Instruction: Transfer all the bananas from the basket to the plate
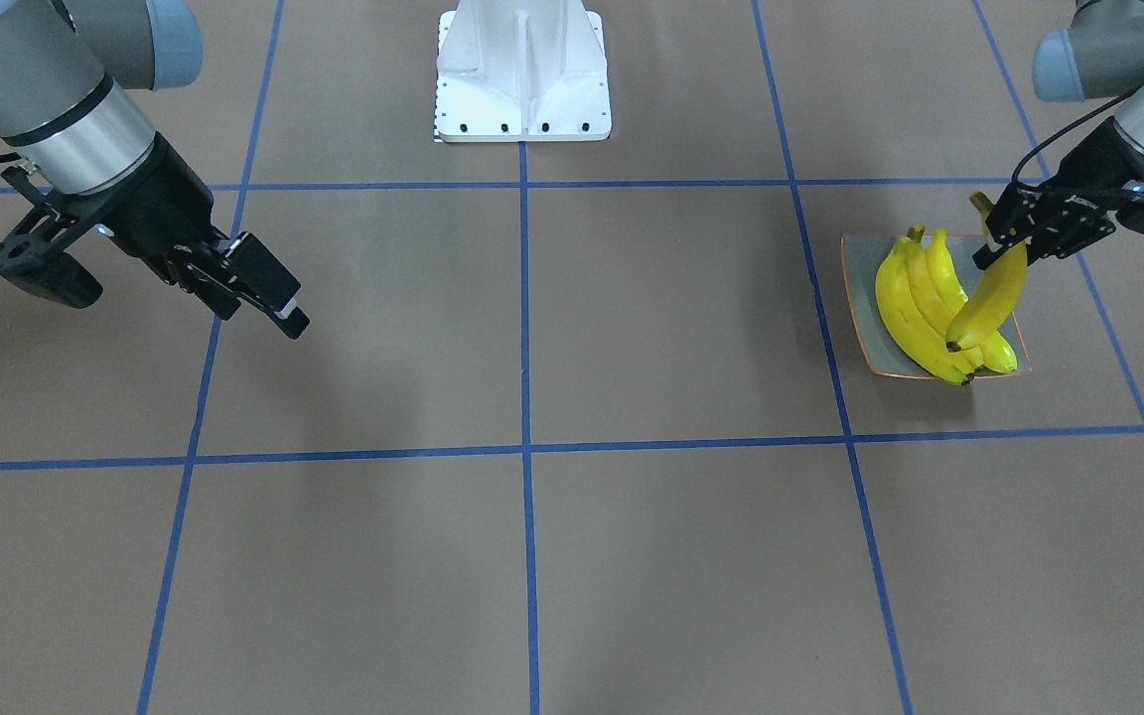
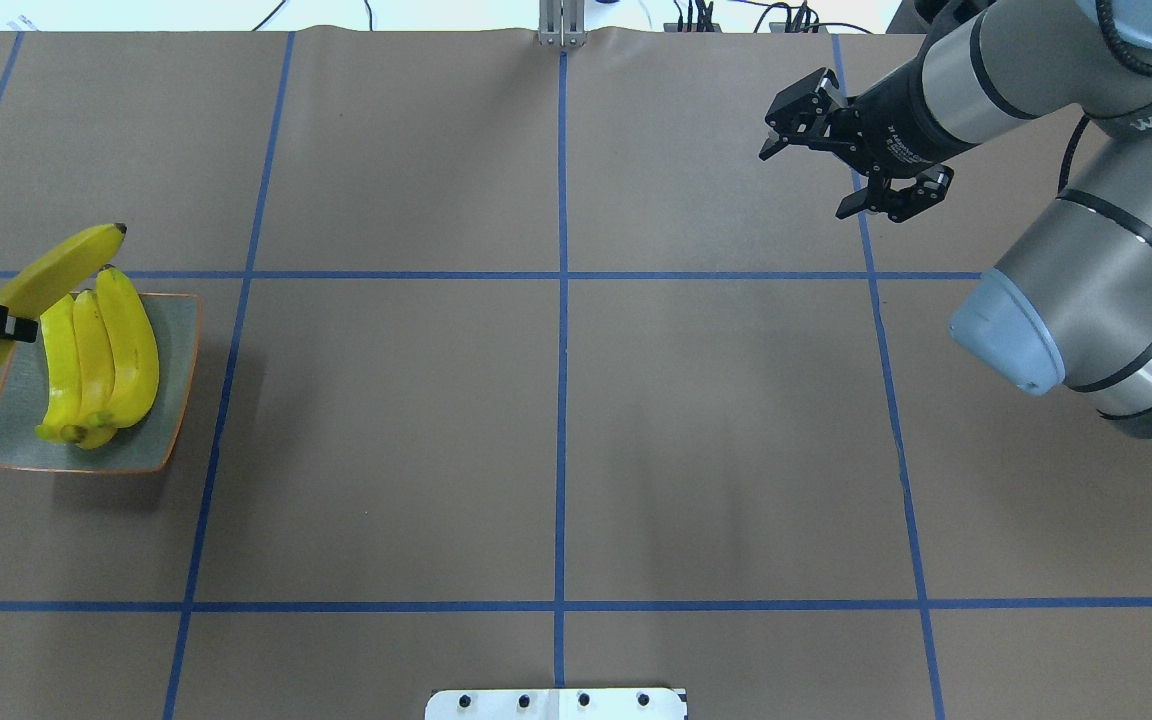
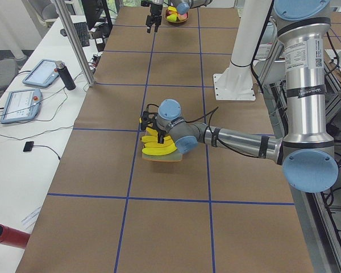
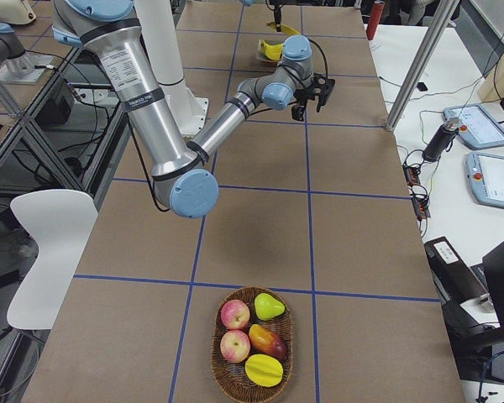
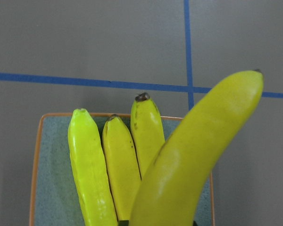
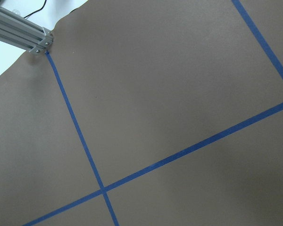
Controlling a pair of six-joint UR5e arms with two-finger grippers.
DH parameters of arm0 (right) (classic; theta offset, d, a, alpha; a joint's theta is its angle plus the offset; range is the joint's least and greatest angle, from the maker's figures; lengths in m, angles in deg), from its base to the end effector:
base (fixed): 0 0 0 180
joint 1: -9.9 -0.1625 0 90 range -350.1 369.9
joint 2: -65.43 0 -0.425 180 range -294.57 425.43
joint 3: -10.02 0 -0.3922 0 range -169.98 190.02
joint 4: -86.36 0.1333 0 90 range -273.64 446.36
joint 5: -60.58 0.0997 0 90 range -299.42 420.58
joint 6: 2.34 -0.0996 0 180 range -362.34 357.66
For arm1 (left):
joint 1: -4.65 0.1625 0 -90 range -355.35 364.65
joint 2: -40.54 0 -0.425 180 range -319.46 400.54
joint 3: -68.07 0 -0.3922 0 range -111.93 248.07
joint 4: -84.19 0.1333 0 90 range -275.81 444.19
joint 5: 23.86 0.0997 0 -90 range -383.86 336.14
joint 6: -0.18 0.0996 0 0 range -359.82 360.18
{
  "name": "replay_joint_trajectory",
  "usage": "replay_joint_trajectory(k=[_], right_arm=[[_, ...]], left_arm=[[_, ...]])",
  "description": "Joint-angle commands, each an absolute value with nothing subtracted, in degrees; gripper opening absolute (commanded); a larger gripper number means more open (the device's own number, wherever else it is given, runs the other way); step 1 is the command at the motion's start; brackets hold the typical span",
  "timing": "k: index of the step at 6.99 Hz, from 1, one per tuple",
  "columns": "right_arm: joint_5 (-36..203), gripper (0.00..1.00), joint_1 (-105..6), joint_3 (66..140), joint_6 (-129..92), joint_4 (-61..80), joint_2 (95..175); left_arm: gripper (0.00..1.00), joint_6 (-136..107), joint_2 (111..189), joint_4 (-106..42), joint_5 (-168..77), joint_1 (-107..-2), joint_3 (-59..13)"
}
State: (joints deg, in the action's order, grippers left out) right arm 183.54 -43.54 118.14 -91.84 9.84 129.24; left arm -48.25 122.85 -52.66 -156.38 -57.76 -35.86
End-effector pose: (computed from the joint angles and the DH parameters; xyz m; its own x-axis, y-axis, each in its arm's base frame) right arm -0.2891 -0.5227 0.2301 0.3210 0.4205 0.8486 -0.3970 0.8732 -0.2826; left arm 0.1507 -0.4308 0.5054 0.4755 0.1461 -0.8675 0.1169 0.9669 0.2269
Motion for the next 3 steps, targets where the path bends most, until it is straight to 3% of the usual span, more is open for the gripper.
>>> replay_joint_trajectory(k=[1,3], right_arm=[[183.54,1.00,-43.54,118.21,-91.90,9.80,129.23],[183.63,1.00,-43.63,118.48,-91.99,9.80,129.23]], left_arm=[[0.00,-39.33,122.28,-52.66,-155.17,-57.58,-35.21],[0.00,-30.53,121.84,-52.66,-152.19,-57.32,-34.15]])
